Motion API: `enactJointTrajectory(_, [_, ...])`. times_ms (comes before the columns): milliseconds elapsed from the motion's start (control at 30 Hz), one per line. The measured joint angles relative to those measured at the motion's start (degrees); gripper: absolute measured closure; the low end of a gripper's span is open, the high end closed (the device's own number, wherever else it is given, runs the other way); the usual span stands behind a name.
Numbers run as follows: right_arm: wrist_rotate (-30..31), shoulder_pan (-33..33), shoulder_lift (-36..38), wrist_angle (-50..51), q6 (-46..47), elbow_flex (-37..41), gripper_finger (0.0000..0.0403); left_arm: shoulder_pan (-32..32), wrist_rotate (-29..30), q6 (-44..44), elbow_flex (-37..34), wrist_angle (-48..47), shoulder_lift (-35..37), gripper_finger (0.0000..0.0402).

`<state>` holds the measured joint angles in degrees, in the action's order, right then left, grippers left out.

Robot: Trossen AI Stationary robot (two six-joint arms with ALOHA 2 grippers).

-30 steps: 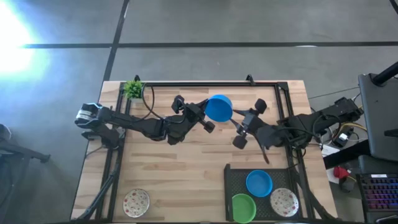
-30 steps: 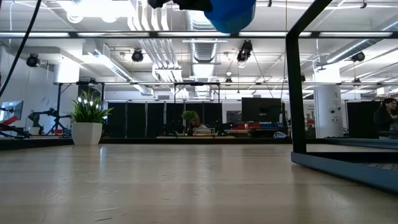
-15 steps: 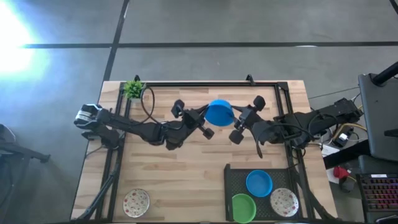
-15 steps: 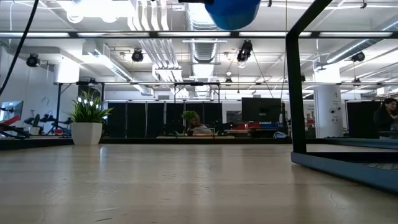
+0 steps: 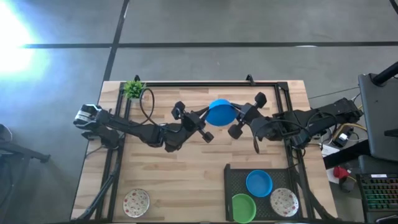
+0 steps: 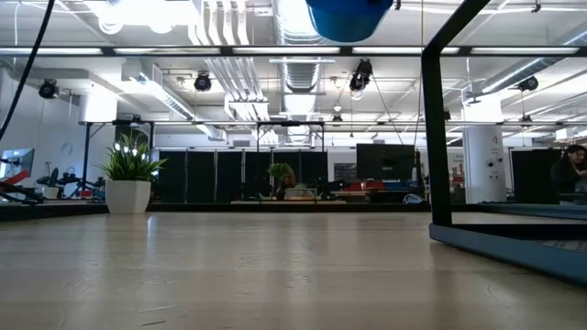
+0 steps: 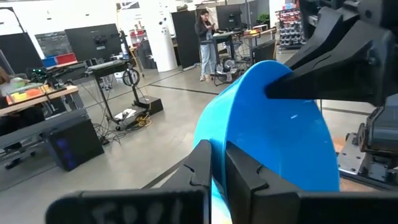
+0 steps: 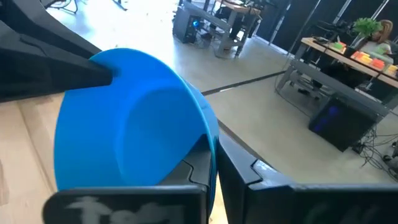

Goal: Pick & Place Mini bowls
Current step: Stack the blue bowl on top of the blue bowls on the shelf

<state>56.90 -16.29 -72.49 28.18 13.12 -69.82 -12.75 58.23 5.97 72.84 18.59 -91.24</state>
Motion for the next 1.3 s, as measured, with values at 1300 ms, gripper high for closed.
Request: enactJointTrajectory(1300, [-37.82,2.79,12.78,35.3,13.68,-0.04,0.0395,-5.34,1.41,-2.35,0.02,-13.59,4.91,0.0287])
